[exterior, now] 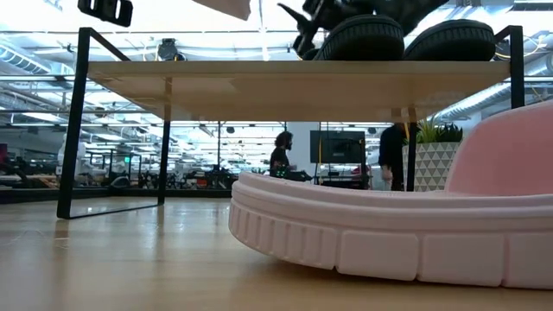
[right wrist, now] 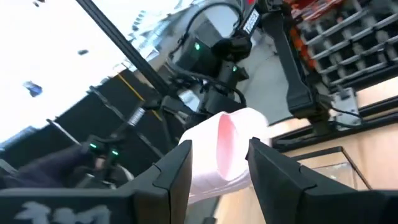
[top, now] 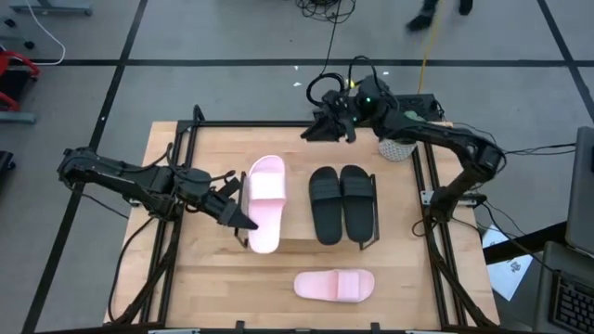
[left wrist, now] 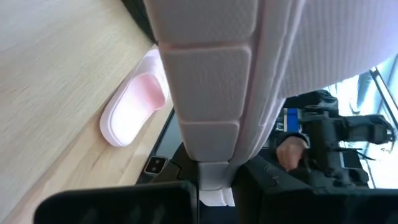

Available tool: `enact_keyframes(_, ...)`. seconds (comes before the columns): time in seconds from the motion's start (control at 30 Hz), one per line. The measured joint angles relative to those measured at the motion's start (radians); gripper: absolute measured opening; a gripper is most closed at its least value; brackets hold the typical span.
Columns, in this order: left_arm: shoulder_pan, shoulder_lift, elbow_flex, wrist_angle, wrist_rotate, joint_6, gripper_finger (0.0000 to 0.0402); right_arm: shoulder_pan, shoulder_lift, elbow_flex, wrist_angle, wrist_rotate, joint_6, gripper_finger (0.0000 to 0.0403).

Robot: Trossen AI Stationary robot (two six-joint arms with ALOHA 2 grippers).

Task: Pick and place slides into the shelf
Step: Put the right pink slipper on the shelf

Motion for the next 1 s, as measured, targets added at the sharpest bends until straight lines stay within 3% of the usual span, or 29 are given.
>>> enact_keyframes(0.2,0.001,0.0,0.0,0.008,-0.033,-0.013,0.004,-0.064,0.095,0.0,0.186,-0.085,0.186,0.0146)
enact_keyframes(0.43,0.021,0.022,0.003,0.12,-0.105,-0.021,0.004,-0.065,0.119,0.0,0.199,-0.102,0.155,0.0146)
enact_keyframes(0.73,0.046,0.142,0.006,0.207,-0.021,0.006,0.004,-0.016,0.118,0.0,0.191,-0.027,0.126,0.0146)
enact_keyframes(1.0,0.048,0.148,0.006,0.288,-0.04,0.049,0.004,0.004,0.118,0.0,0.168,-0.019,0.126,0.0146)
